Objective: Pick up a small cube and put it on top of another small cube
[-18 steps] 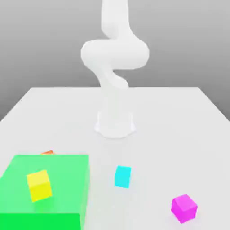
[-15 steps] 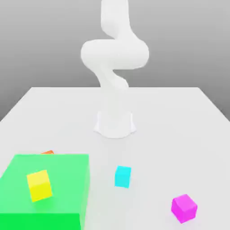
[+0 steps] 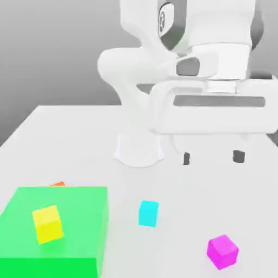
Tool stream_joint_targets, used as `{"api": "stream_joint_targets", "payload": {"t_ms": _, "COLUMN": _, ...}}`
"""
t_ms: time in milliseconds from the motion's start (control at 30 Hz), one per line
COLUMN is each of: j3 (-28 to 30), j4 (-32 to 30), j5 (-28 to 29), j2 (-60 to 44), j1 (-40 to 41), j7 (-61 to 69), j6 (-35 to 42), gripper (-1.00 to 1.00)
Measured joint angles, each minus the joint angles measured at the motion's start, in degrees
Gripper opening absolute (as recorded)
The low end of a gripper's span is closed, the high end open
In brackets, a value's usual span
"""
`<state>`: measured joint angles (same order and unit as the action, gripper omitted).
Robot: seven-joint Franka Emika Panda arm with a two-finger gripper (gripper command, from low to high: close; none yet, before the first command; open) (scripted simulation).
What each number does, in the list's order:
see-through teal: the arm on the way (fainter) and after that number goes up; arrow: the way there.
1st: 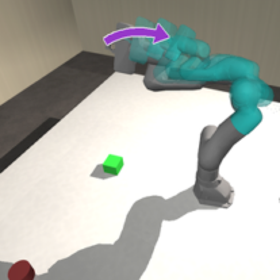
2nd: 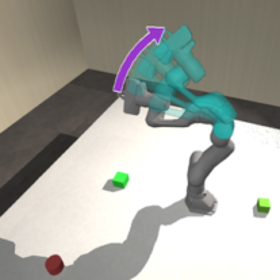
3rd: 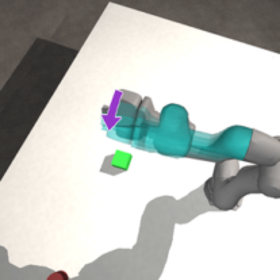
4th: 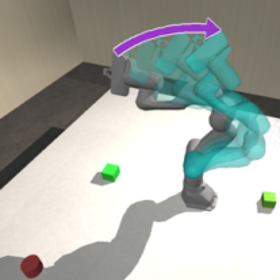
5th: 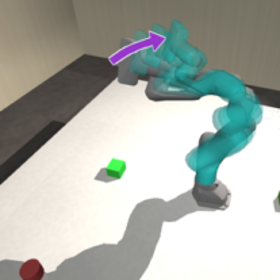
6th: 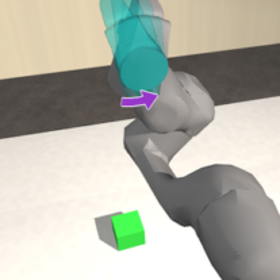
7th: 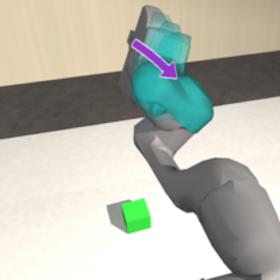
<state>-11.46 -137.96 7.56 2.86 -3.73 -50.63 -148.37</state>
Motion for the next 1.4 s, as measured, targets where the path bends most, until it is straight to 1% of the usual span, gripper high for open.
{"api": "stream_joint_targets", "payload": {"t_ms": 267, "j3": -1.9, "j4": -2.4, "j5": 1.5, "j2": -16.4, "j1": -3.7, "j7": -0.8, "j6": -6.5, "gripper": 0.00}}
{"api": "stream_joint_targets", "payload": {"t_ms": 333, "j3": -1.2, "j4": -2.1, "j5": 2.8, "j2": -20.6, "j1": -4.7, "j7": -1.8, "j6": -9.1, "gripper": 0.00}}
{"api": "stream_joint_targets", "payload": {"t_ms": 433, "j3": 1.6, "j4": -0.9, "j5": 5.4, "j2": -26.8, "j1": -7.1, "j7": -3.8, "j6": -13.8, "gripper": 0.00}}
{"api": "stream_joint_targets", "payload": {"t_ms": 467, "j3": 2.2, "j4": -0.5, "j5": 6.3, "j2": -28.4, "j1": -7.5, "j7": -4.4, "j6": -14.9, "gripper": -1.00}}
{"api": "stream_joint_targets", "payload": {"t_ms": 700, "j3": 2.2, "j4": -0.5, "j5": 6.4, "j2": -28.5, "j1": -7.6, "j7": -4.5, "j6": -15.0, "gripper": -1.00}}
{"api": "stream_joint_targets", "payload": {"t_ms": 867, "j3": -1.1, "j4": -2.5, "j5": 1.8, "j2": -19.6, "j1": -4.8, "j7": -1.1, "j6": -8.1, "gripper": -1.00}}
{"api": "stream_joint_targets", "payload": {"t_ms": 1167, "j3": 8.8, "j4": 0.2, "j5": -1.1, "j2": -10.0, "j1": 6.6, "j7": 1.6, "j6": 3.9, "gripper": -1.00}}
{"api": "stream_joint_targets", "payload": {"t_ms": 1300, "j3": 12.8, "j4": 1.5, "j5": -3.7, "j2": -5.9, "j1": 14.3, "j7": 3.7, "j6": 9.1, "gripper": -1.00}}
{"api": "stream_joint_targets", "payload": {"t_ms": 1400, "j3": 14.7, "j4": 2.5, "j5": -6.2, "j2": -2.9, "j1": 19.9, "j7": 5.7, "j6": 12.9, "gripper": -1.00}}
